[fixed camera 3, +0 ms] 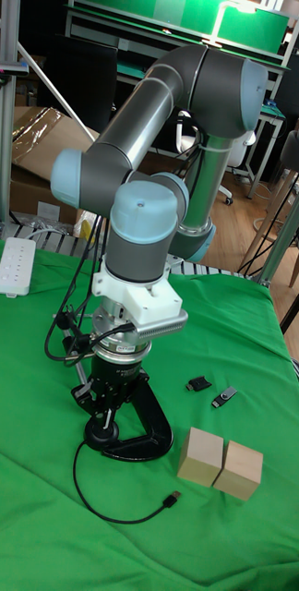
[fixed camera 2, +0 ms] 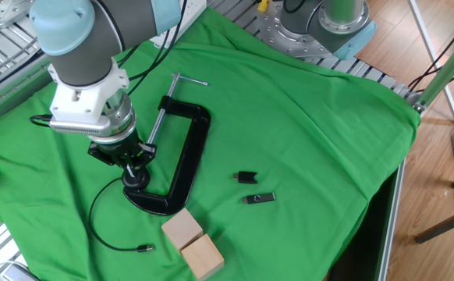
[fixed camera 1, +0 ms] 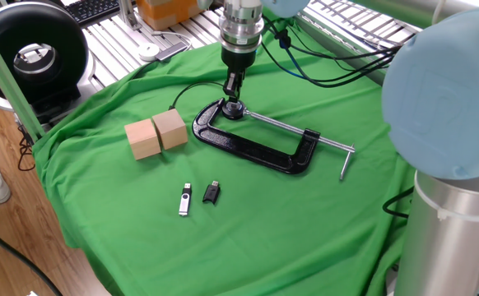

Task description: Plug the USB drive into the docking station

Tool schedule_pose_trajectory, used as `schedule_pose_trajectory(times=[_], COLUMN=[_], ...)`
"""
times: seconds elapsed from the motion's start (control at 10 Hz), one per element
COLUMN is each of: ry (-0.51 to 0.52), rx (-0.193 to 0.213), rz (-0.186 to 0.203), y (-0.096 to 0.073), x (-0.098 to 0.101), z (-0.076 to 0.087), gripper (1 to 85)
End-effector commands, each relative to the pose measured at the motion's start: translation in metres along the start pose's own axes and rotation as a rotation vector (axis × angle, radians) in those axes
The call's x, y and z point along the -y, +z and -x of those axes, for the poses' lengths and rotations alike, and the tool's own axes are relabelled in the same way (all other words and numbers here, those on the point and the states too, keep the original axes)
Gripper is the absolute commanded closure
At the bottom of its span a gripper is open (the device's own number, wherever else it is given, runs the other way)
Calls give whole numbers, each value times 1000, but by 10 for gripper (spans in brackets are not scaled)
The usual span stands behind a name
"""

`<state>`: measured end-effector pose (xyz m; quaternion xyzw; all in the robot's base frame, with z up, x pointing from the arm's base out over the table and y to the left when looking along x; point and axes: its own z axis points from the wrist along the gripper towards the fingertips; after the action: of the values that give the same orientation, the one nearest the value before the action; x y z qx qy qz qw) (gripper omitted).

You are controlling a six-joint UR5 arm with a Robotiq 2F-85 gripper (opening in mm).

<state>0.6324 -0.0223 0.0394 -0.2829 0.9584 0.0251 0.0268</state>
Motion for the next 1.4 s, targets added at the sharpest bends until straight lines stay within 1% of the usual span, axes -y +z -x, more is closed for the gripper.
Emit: schedule_pose_trajectory(times=[0.0,0.1,0.3,0.5,0.6,0.9,1.1,1.2,1.3], ry=[5,5,7,-6,-4,6,5,-1,1], rx=[12,11,5,-6,-2,3,-8,-17,-34], rz=[3,1,6,4,13,15,11,21,31], y=[2,2,-2,-6,-8,-7,-12,-14,-21], x=[1,2,0,6,4,1,1,0,-2], z=[5,3,0,-5,-5,0,-1,-2,-3], gripper=[840,840,840,840,840,840,840,840,840])
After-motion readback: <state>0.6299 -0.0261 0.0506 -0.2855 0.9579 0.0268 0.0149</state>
